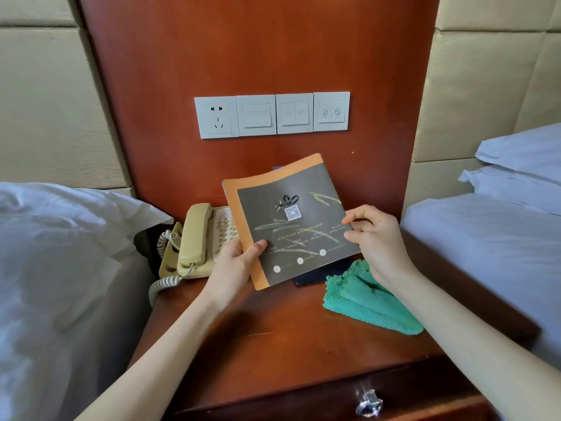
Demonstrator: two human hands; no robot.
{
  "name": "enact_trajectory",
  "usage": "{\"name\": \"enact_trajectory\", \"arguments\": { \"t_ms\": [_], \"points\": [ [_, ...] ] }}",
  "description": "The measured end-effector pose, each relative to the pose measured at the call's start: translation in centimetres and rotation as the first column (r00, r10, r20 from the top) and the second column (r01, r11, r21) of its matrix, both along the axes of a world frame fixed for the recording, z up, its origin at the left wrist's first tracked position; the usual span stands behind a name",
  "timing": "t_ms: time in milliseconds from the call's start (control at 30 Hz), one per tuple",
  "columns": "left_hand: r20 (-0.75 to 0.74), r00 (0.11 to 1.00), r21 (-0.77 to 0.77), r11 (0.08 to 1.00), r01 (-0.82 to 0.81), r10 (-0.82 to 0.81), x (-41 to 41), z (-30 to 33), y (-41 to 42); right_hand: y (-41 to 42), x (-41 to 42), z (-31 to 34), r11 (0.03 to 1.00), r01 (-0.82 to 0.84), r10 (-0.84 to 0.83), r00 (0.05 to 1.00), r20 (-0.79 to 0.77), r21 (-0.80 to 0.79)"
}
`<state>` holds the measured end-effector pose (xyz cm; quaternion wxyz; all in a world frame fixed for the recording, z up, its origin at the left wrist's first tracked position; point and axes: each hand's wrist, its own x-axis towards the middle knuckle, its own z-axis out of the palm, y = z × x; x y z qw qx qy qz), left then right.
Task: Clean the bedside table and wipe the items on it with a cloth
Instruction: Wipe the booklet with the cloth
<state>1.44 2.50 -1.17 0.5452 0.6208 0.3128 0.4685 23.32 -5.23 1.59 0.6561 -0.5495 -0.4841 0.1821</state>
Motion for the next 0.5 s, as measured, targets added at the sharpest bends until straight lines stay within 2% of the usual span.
{"name": "enact_trajectory", "arguments": {
  "t_ms": [100, 200, 267, 333, 400, 500],
  "points": [
    [0.054, 0.998, -0.013, 0.999, -0.031, 0.032, 0.1, -0.4, 0.2, -0.5, 0.5, -0.2, 0.988, 0.021, 0.013, 0.977, 0.215, -0.153],
    [0.106, 0.991, 0.004, 0.996, -0.084, 0.083, 0.0, -0.4, 0.4, -1.8, 0.5, -1.1, 0.939, 0.081, 0.065, 0.912, 0.405, -0.334],
    [0.134, 0.983, 0.012, 0.992, -0.128, 0.125, -0.2, -0.2, 0.6, -3.0, 0.2, -2.1, 0.891, 0.173, 0.114, 0.81, 0.575, -0.421],
    [0.123, 0.978, 0.034, 0.984, -0.174, 0.169, -0.3, 0.0, 0.8, -4.0, 0.2, -3.0, 0.849, 0.28, 0.177, 0.65, 0.739, -0.449],
    [0.098, 0.976, 0.069, 0.977, -0.204, 0.196, -0.2, 0.3, 1.0, -4.7, 0.5, -3.8, 0.81, 0.355, 0.237, 0.53, 0.814, -0.467],
    [0.05, 0.975, 0.121, 0.968, -0.222, 0.217, 0.1, 0.8, 1.1, -5.5, 1.1, -4.8, 0.795, 0.351, 0.279, 0.514, 0.811, -0.495]
  ]
}}
